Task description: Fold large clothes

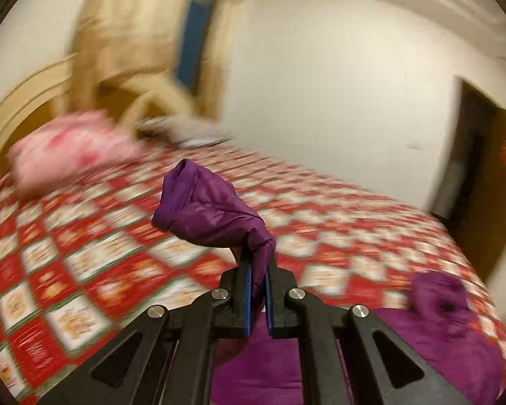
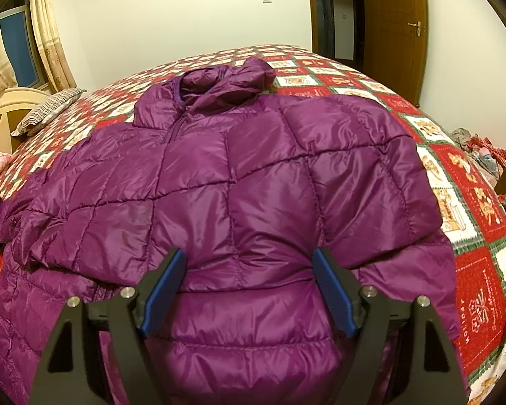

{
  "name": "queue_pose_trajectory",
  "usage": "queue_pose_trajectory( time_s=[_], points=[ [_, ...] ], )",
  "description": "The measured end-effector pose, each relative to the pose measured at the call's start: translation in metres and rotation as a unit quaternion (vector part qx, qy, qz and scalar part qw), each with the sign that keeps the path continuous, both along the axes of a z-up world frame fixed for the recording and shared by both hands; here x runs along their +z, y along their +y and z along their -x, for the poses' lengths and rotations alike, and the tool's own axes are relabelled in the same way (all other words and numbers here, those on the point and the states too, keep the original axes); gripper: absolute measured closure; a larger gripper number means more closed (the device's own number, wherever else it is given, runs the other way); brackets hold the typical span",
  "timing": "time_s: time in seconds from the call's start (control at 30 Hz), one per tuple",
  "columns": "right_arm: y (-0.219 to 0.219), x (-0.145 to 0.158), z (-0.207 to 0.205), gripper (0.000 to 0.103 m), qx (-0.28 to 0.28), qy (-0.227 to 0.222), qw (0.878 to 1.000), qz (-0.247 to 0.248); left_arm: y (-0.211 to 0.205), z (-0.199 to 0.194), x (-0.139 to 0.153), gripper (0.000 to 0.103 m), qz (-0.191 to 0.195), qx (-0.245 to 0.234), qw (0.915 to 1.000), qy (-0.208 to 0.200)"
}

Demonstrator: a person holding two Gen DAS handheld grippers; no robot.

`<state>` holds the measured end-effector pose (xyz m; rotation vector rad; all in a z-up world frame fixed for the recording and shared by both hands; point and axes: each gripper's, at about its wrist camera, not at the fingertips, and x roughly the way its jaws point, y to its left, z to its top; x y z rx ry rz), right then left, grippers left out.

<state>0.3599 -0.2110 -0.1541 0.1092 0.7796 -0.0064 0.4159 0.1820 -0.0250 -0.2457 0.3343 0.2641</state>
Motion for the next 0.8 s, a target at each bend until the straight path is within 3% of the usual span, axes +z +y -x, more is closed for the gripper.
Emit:
queue_pose_trajectory(
  time_s=[0.17, 0.33, 0.47, 0.67, 0.73, 0.8],
  points=[
    [-0.001, 0.0, 0.0, 0.023, 0.0, -0.001, 1.0, -0.003, -0.104, -0.007, 0.022, 0.098, -0.024, -0.139, 0.9895, -0.03],
    [-0.003, 0.001, 0.001, 0.023, 0.0, -0.004, 1.0, -0.013, -0.189, -0.015, 0.012, 0.098, -0.035, -0.236, 0.971, -0.018],
    [-0.006, 0.0, 0.003, 0.023, -0.001, -0.007, 1.0, -0.022, -0.247, -0.021, -0.021, 0.098, -0.056, -0.289, 0.9555, 0.015],
    [-0.012, 0.0, 0.005, 0.023, -0.001, -0.014, 0.999, -0.043, -0.29, -0.024, -0.07, 0.097, -0.057, -0.327, 0.9401, 0.078],
    [-0.013, 0.0, 0.005, 0.023, 0.0, -0.015, 0.999, -0.048, -0.298, -0.028, -0.087, 0.097, -0.039, -0.343, 0.9311, 0.116],
    [-0.014, 0.0, 0.005, 0.023, 0.0, -0.016, 0.999, -0.05, -0.294, -0.035, -0.099, 0.085, 0.006, -0.372, 0.9148, 0.157]
  ],
)
